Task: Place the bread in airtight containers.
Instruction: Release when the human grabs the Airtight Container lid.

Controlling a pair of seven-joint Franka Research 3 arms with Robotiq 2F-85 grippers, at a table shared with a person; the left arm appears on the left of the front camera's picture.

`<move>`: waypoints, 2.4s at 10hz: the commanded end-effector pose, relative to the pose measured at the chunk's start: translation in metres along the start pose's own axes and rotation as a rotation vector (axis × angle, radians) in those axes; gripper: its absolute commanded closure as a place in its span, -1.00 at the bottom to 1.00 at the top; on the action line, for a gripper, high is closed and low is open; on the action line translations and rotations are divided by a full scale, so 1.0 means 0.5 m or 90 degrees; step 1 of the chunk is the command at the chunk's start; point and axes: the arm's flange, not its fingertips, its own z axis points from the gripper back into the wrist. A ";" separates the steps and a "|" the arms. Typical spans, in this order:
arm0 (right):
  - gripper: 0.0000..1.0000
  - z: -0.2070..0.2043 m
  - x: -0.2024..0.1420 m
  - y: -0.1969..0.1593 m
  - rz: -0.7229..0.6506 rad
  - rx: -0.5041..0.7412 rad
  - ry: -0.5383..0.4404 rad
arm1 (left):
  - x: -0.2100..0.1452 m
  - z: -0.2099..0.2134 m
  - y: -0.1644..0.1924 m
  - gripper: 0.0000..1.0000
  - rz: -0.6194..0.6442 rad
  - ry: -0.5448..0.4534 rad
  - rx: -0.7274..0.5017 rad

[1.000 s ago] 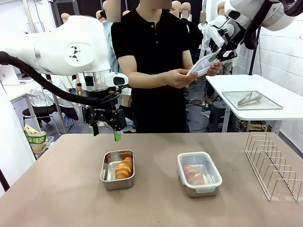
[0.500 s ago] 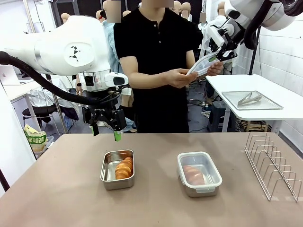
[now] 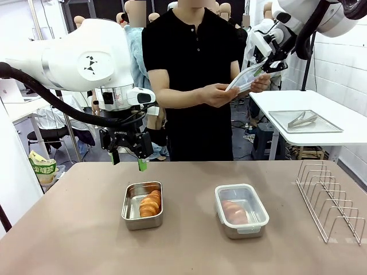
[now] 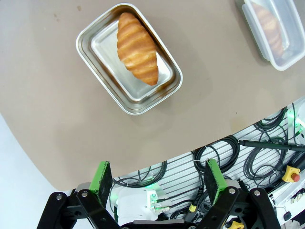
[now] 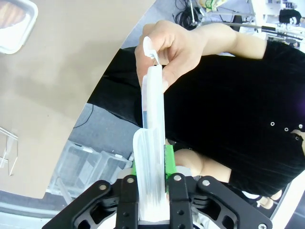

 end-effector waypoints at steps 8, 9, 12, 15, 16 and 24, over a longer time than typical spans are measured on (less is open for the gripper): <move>-1.00 0.007 0.007 0.000 -0.002 0.034 0.000 | -0.002 0.003 0.002 -1.00 0.001 0.000 0.005; -1.00 0.006 0.008 -0.001 -0.003 0.035 -0.003 | -0.002 0.003 0.002 -1.00 0.001 0.000 0.005; -1.00 0.001 0.011 -0.008 0.007 0.050 0.000 | -0.002 0.003 0.002 -1.00 0.001 0.000 0.005; -1.00 0.000 0.006 0.004 0.004 0.021 -0.007 | -0.002 0.003 0.002 -1.00 0.001 0.000 0.005; -1.00 0.000 0.006 0.004 0.004 0.021 -0.007 | -0.002 0.003 0.002 -1.00 0.001 0.000 0.005; -1.00 0.000 0.006 0.004 0.004 0.021 -0.007 | -0.002 0.003 0.002 -1.00 0.001 0.000 0.005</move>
